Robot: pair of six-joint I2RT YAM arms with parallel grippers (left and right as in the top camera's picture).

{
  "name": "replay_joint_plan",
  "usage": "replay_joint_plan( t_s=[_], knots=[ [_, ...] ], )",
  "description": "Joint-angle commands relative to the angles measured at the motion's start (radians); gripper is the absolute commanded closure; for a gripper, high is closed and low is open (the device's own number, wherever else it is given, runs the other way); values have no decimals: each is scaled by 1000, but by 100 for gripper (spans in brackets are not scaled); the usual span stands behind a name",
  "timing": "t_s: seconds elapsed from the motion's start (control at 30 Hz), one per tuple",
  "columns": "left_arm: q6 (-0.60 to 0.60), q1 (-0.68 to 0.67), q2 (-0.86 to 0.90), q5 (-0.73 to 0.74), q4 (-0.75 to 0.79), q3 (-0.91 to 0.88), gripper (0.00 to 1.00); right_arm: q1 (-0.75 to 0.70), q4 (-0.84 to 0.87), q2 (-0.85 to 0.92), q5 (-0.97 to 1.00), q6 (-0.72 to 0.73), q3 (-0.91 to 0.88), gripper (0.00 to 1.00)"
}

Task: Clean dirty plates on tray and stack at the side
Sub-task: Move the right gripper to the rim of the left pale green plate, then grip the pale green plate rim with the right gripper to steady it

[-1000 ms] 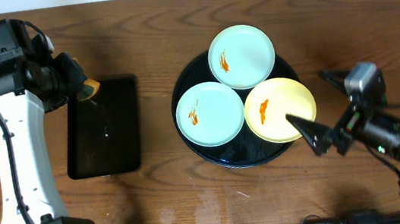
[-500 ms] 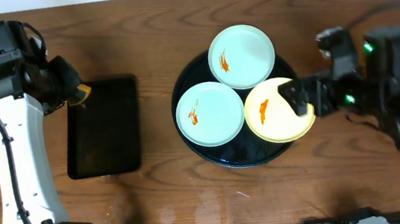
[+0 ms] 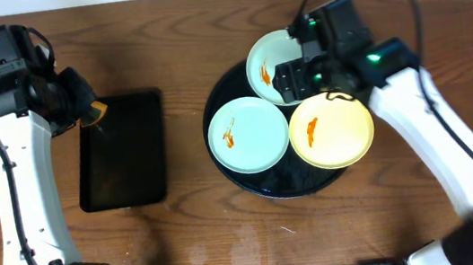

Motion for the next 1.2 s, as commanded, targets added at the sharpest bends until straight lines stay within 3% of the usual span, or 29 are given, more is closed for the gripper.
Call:
replay_joint_plan(
  t_s=[0.0,0.07,0.6,1.17],
  knots=[
    [-5,2,0,-8,-3,5,93,33,10,109,44,24,11,45],
    [-5,2,0,-8,-3,5,93,50,16,160,71,29,11,52],
    [-5,2,0,-8,23,-50,92,113,27,345,131,-41,11,54],
    [-5,2,0,-8,27,-51,92,112,47,365,157,-85,-15,56]
  ],
)
